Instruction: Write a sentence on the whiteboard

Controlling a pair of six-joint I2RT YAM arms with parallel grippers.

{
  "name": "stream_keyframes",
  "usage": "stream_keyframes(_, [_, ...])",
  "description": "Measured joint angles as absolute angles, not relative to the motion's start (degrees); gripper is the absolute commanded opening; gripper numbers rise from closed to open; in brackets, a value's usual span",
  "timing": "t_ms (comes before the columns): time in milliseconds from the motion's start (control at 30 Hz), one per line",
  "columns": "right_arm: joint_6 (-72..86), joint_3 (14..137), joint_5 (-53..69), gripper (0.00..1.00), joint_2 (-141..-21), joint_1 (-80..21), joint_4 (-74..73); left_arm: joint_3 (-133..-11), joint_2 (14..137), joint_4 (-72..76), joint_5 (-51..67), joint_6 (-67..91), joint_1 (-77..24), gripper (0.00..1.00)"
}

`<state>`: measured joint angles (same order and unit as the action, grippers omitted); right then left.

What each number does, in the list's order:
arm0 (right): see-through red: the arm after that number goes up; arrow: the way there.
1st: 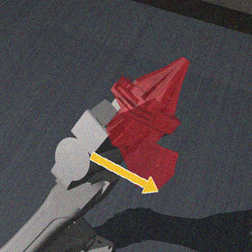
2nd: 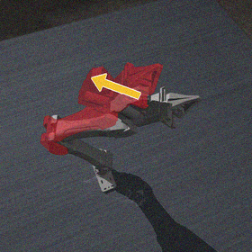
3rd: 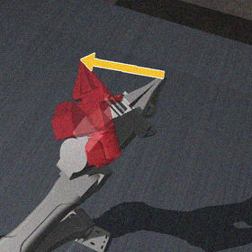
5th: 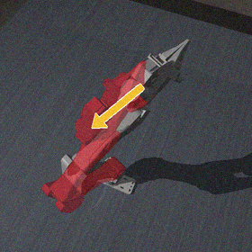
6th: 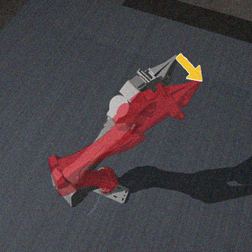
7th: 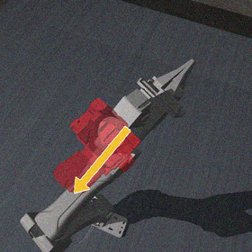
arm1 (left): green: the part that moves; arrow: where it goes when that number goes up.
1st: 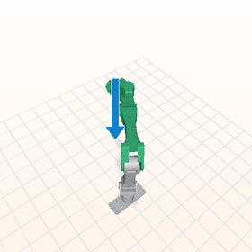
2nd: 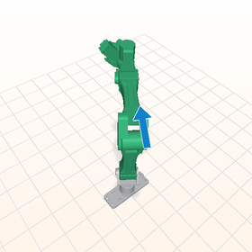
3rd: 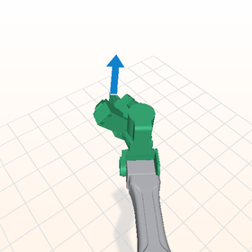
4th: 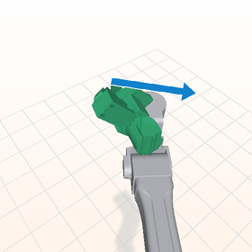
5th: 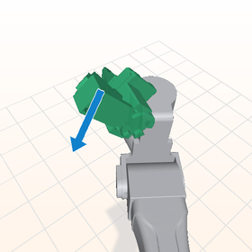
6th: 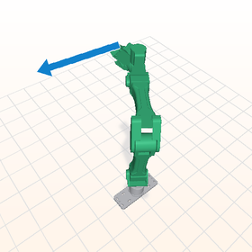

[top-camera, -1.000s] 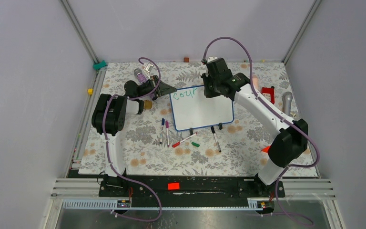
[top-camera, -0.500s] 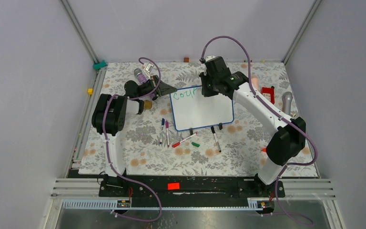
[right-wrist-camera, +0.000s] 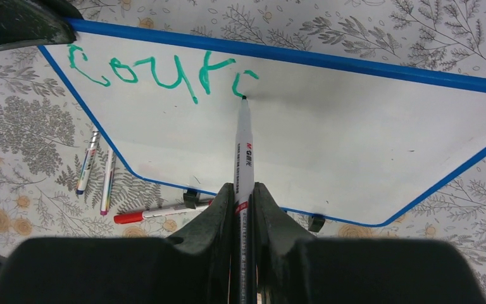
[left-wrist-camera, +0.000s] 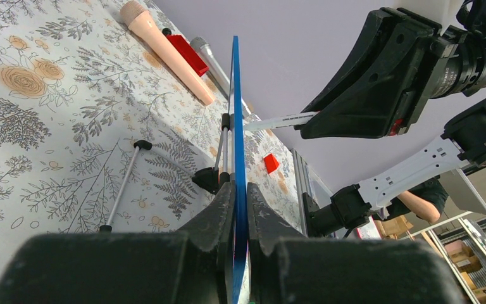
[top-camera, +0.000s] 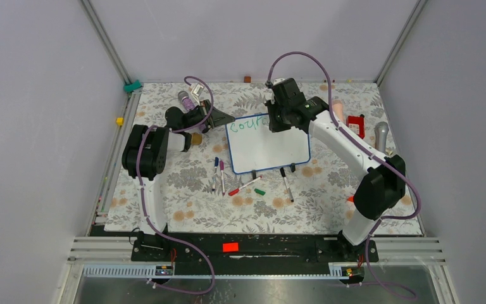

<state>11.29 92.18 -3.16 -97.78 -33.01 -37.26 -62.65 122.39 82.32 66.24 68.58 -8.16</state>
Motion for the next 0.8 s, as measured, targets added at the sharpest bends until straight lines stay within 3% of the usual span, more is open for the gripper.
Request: stream_keyframes(800, [11.5,95.9,-6.8,0.0,-99.2,-33.0,-39.4,-62.7,122.4,82.3,66.2,68.6,-8.2,0.0])
